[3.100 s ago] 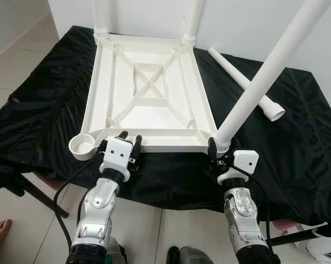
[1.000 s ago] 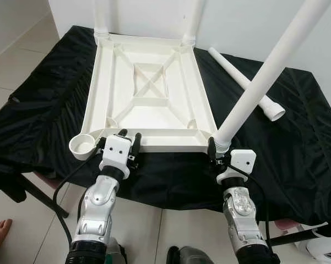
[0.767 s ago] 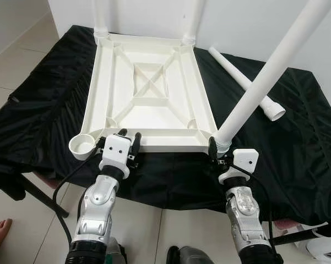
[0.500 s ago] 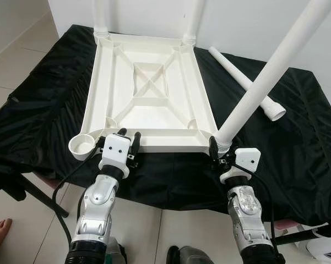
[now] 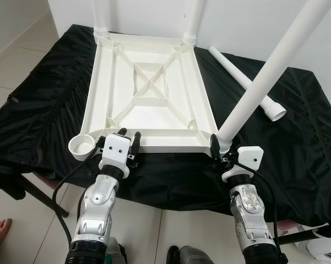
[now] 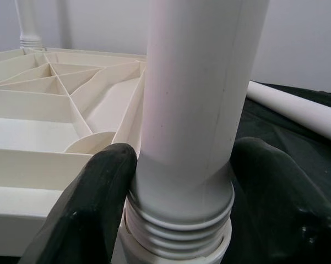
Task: Building children table
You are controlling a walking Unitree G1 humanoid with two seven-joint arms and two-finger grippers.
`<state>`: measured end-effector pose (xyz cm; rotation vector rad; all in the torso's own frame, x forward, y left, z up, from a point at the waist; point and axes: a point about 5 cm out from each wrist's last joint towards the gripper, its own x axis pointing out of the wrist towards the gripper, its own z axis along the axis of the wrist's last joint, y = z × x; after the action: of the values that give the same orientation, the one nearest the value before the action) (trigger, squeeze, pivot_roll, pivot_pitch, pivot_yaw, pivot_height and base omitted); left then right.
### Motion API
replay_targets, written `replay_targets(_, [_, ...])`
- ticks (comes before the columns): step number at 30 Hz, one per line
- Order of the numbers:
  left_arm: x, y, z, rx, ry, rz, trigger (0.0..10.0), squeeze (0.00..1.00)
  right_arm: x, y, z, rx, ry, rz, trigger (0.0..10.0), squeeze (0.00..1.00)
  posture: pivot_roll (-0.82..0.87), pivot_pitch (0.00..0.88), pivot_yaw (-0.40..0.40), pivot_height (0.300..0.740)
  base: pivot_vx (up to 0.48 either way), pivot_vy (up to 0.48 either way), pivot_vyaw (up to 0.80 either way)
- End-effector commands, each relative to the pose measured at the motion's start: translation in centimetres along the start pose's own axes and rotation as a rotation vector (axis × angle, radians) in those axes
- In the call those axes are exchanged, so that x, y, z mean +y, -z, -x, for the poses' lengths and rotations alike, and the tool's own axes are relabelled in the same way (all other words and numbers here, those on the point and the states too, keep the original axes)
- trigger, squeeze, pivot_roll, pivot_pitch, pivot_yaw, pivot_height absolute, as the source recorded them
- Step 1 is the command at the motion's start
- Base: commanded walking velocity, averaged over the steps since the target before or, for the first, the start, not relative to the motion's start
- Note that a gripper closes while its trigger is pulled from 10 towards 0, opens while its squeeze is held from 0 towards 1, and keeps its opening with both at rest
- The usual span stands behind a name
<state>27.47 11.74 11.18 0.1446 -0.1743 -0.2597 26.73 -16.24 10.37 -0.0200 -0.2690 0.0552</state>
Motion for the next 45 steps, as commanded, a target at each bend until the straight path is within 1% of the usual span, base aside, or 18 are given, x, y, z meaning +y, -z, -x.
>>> replay_targets(1, [-0.29,0.13,0.13,0.012,-0.095,0.036,10.0,0.0,-0.54,0.08,0.32,0.013,0.014,-0.002,10.0,0.0,0.03,0.044,-0.075,0.74,0.0,0.0,0.0])
replay_targets(17, [-0.28,0.08,0.24,0.012,-0.093,0.031,10.0,0.0,-0.81,-0.18,0.08,0.01,0.013,-0.006,10.0,0.0,0.04,0.056,-0.077,0.74,0.0,0.0,0.0])
replay_targets(23, [-0.33,0.01,0.22,0.011,-0.091,0.03,10.0,0.0,-0.27,-0.29,-0.2,0.006,0.006,-0.023,10.0,0.0,0.03,0.063,-0.078,0.74,0.0,0.0,0.0])
replay_targets(34, [-0.3,-0.02,0.2,0.009,-0.084,0.018,10.0,0.0,-0.14,-0.18,-0.2,0.015,0.002,-0.032,10.0,0.0,0.04,0.071,-0.081,0.74,0.0,0.0,0.0])
replay_targets(45, [-0.2,-0.11,0.19,0.007,-0.084,0.014,10.0,0.0,-0.59,-0.77,-0.41,0.001,-0.01,-0.033,10.0,0.0,0.03,0.074,-0.079,0.74,0.0,0.0,0.0])
